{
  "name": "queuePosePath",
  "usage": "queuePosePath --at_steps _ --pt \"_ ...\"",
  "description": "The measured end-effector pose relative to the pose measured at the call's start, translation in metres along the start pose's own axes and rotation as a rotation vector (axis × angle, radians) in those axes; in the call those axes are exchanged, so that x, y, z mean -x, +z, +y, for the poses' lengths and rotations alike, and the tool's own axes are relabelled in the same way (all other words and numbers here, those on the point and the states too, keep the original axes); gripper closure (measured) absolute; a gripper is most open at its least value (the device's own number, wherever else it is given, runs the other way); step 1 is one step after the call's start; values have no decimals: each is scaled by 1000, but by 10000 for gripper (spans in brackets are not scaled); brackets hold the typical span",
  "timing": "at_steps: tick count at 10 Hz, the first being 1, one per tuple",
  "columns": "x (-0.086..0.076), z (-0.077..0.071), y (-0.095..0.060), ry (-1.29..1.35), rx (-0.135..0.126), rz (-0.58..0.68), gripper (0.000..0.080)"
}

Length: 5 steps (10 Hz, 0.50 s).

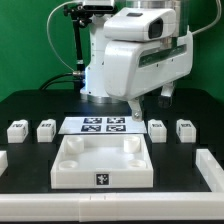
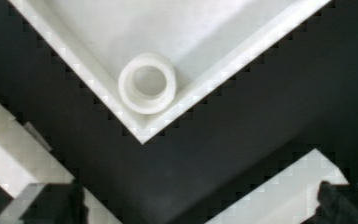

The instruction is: Assemble one leg

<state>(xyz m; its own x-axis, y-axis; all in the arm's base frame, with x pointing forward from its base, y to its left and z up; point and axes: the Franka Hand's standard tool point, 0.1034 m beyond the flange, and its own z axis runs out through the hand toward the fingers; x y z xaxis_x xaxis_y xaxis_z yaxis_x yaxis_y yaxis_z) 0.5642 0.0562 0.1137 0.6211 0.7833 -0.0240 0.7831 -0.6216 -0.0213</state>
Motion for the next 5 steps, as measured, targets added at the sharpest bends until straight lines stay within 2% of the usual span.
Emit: queuePosePath --at_steps 3,4,5 --pt "0 0 1 -23 -1 -1 150" --pt "2 2 1 -159 5 -8 150" --pt "2 2 1 -159 5 -8 150"
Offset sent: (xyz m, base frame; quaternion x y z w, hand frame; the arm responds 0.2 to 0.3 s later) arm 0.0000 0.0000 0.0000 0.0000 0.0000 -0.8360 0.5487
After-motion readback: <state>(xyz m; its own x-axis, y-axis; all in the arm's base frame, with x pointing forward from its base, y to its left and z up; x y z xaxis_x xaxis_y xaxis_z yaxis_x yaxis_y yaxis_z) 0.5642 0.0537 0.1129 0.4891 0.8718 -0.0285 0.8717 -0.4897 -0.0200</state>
